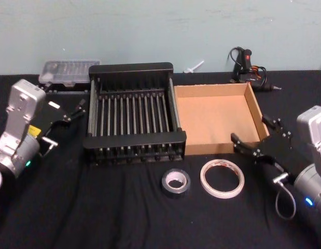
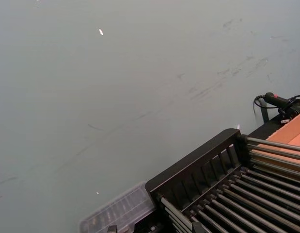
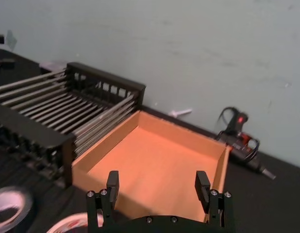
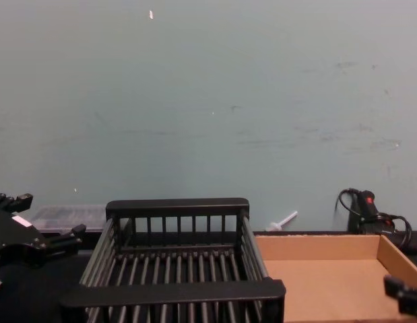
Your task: Pick up the white tape and place it into the black box , Pick up the silver tape and place it into the brown box.
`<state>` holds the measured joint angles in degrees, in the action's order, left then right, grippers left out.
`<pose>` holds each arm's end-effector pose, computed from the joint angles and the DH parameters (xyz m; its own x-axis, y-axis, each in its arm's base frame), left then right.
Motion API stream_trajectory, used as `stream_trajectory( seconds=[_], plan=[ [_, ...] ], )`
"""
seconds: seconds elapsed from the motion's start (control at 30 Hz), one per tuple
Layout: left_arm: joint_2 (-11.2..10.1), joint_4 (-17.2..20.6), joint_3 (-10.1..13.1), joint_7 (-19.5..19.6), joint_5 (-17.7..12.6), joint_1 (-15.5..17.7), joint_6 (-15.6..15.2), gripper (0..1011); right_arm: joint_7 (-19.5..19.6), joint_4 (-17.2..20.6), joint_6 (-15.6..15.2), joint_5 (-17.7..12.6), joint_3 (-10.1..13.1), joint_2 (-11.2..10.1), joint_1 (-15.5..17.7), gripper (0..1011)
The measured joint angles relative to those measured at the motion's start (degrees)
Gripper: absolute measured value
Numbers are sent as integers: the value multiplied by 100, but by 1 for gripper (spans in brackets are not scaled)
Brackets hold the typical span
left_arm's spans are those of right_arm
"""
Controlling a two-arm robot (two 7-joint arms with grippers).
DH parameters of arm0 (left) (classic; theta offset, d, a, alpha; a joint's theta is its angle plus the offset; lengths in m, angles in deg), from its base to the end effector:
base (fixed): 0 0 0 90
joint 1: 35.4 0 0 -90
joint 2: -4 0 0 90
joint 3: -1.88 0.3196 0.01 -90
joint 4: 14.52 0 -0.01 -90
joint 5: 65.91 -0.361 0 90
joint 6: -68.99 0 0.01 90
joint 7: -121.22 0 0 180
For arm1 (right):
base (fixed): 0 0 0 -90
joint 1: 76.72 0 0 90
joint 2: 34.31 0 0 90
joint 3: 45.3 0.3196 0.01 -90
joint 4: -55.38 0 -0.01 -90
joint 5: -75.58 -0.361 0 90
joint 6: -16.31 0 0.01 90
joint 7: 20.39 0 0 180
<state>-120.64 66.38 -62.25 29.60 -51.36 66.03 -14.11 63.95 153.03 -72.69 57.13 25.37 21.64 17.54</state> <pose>0.4122 0.0856 -0.3362 0.2924 0.8803 0.3736 -0.9552 0.2874 0.0705 0.3342 -0.0529 -0.3279 0.4598 -0.8667 0.1932 0.8870 0.4382 -0.1455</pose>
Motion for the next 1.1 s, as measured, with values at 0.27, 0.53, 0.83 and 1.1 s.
stream_trajectory(
  seconds=[0.27, 0.53, 0.83, 1.1],
  plan=[
    [0, 0, 0, 0, 0, 0, 0, 1001, -130, 68, -443, -68, 1, 57, 187, 1002],
    [0, 0, 0, 0, 0, 0, 0, 1001, -275, 56, -927, -67, -2, 102, 251, 1002],
    [0, 0, 0, 0, 0, 0, 0, 1001, -396, 49, -1469, 2, 0, 145, 221, 1002],
    [0, 0, 0, 0, 0, 0, 0, 1001, -469, -45, -1713, 93, 6, 244, 136, 1002]
  ],
)
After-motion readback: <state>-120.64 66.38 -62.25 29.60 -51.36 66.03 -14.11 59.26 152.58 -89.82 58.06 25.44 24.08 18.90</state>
